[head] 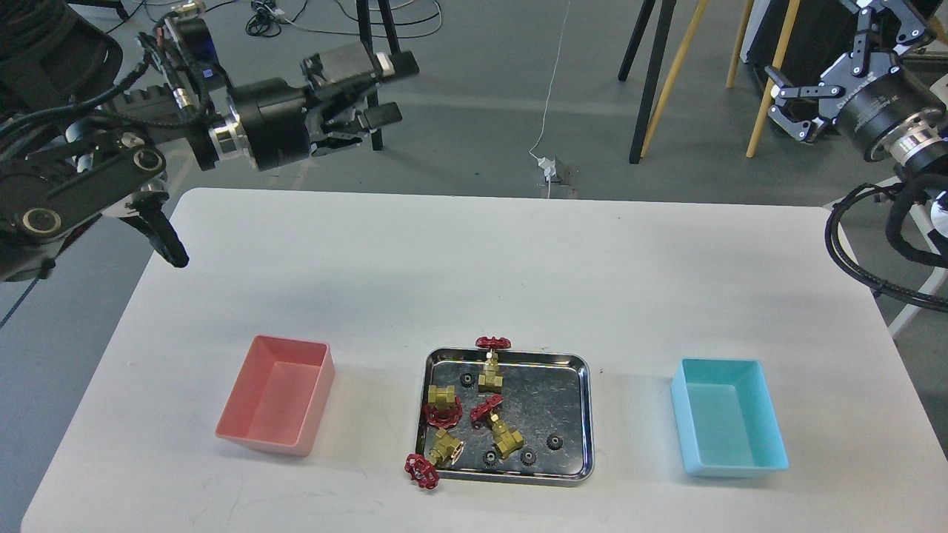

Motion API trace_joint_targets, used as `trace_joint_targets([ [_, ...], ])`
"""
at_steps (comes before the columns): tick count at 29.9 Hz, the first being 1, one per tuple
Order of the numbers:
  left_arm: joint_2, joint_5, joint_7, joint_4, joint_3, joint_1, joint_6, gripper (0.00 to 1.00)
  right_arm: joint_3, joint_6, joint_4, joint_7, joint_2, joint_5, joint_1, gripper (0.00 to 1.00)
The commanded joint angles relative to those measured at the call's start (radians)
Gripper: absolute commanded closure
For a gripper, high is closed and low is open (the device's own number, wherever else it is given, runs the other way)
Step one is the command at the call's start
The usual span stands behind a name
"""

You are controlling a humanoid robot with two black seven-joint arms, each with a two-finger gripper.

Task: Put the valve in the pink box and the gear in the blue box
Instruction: 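Move the left gripper down toward the brass valve on the tray, then grasp a brass valve with red handwheel using the left gripper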

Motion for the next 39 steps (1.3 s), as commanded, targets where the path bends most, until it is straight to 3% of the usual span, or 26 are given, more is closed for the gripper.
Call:
trace_joint_targets([
  [1, 0.028, 0.215, 0.0, -0.138, 0.326, -0.192, 0.0, 0.0, 0.0, 0.0, -0.026, -0.005, -0.007, 0.0, -0.007, 0.01],
  [4, 0.02, 0.356, 0.0, -0.245, 0.51, -0.276, 0.0, 0.0, -0.02, 0.0, -0.07, -0.061, -0.013, -0.001, -0.003, 0.01],
  [7, -0.033, 0.415, 0.0, -0.268, 0.656, -0.303, 0.0, 0.0, -0.024, 0.0, -0.098, -0.109, -0.013, -0.001, 0.002, 0.01],
  [11, -0.159, 0.433, 0.0, -0.232, 0.805, -0.297, 0.208, 0.01, -0.023, 0.0, -0.101, -0.109, -0.027, 0.0, -0.006, 0.01],
  [13, -0.205, 0.432, 0.0, -0.21, 0.854, -0.291, 0.262, 0.01, -0.023, 0.0, -0.101, -0.109, -0.032, 0.0, -0.007, 0.01],
  [23, -0.233, 0.436, 0.0, -0.161, 0.854, -0.216, 0.319, 0.0, -0.035, 0.0, -0.142, -0.124, -0.039, -0.01, -0.012, 0.01],
  [35, -0.238, 0.438, 0.0, -0.172, 0.817, -0.171, 0.389, 0.01, -0.093, 0.0, -0.28, -0.307, 0.092, -0.017, 0.187, 0.01],
  [39, -0.233, 0.44, 0.0, -0.181, 0.788, -0.173, 0.392, 0.01, -0.155, 0.0, -0.303, -0.318, 0.134, -0.015, 0.223, 0.01],
])
